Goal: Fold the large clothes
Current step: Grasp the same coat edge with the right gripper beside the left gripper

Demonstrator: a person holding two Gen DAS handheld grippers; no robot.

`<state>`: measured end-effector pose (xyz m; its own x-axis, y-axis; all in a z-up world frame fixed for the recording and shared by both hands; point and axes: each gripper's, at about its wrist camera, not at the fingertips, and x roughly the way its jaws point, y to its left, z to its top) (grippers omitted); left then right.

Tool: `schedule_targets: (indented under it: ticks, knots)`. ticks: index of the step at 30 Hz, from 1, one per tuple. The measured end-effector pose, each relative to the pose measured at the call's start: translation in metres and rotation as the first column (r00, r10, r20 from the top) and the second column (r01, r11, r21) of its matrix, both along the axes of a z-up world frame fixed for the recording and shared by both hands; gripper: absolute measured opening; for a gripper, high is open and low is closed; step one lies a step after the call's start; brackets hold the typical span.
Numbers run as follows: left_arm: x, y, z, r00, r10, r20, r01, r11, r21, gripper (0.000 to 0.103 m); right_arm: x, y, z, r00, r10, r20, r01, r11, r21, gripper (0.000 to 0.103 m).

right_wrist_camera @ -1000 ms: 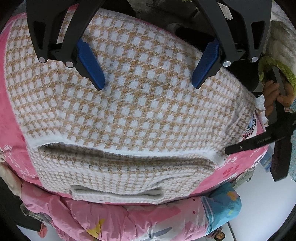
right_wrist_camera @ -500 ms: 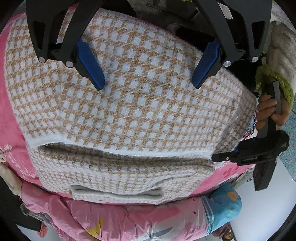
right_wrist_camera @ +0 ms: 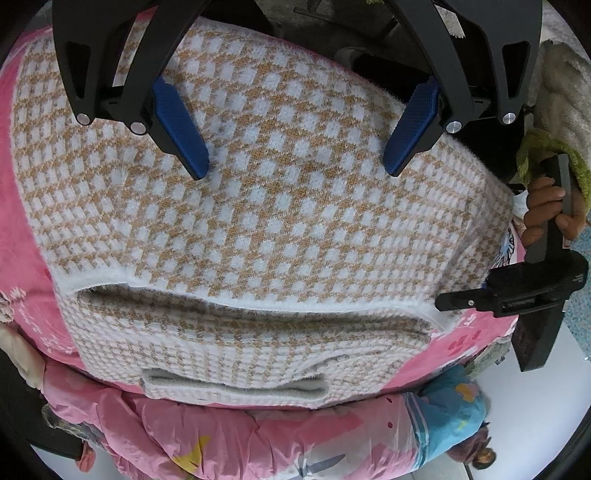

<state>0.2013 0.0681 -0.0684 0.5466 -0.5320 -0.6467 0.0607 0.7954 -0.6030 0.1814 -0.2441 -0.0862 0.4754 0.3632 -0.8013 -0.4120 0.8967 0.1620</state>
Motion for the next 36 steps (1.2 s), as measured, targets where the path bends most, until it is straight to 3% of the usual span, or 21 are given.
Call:
schedule_targets:
  ticks: [2, 4, 7, 10, 13, 15, 19, 23, 29, 36]
  knots:
    - [-0.008, 0.001, 0.004, 0.998, -0.036, 0.041, 0.039, 0.996, -0.075, 0.041, 0.001, 0.001, 0.0, 1.0, 0.001, -0.001, -0.001, 1.0, -0.003, 0.093]
    - [-0.011, -0.001, 0.004, 0.998, -0.047, 0.046, 0.05, 0.997, -0.066, 0.043, 0.0, 0.001, 0.0, 1.0, 0.001, -0.001, -0.001, 1.0, -0.003, 0.093]
    - [-0.007, -0.007, -0.006, 0.999, -0.007, -0.032, 0.009, 0.997, 0.078, 0.04, 0.0, 0.001, 0.0, 1.0, 0.001, -0.001, -0.001, 1.0, -0.003, 0.093]
    - [-0.01, -0.012, -0.001, 0.999, 0.018, -0.033, -0.013, 0.989, 0.146, 0.038, 0.001, 0.001, 0.0, 1.0, 0.0, 0.0, 0.0, 1.0, -0.003, 0.093]
    - [-0.015, -0.028, 0.004, 0.999, 0.033, -0.016, -0.027, 0.958, 0.285, 0.038, 0.001, 0.001, 0.0, 1.0, 0.0, 0.0, 0.0, 1.0, -0.004, 0.093]
    - [-0.02, -0.043, 0.006, 0.999, 0.043, 0.002, -0.04, 0.918, 0.395, 0.038, 0.001, 0.001, 0.0, 1.0, 0.0, 0.0, 0.0, 1.0, -0.004, 0.093]
    - [-0.026, -0.059, 0.008, 0.996, 0.082, 0.036, -0.089, 0.858, 0.506, 0.037, -0.002, 0.0, 0.002, 1.0, -0.006, 0.003, 0.006, 1.0, -0.004, 0.093]
    - [-0.032, -0.068, 0.009, 0.993, 0.102, 0.067, -0.122, 0.816, 0.565, 0.036, -0.009, -0.017, 0.014, 0.999, -0.033, 0.018, 0.033, 0.999, 0.018, 0.093]
    - [-0.036, -0.076, 0.012, 0.99, 0.117, 0.084, -0.144, 0.78, 0.609, 0.035, -0.019, -0.085, 0.041, 0.986, -0.146, 0.083, 0.14, 0.987, 0.075, 0.093]
    - [-0.033, -0.088, 0.01, 0.99, 0.114, 0.085, -0.142, 0.736, 0.662, 0.035, 0.005, -0.146, 0.056, 0.966, -0.24, 0.091, 0.228, 0.966, 0.122, 0.086]
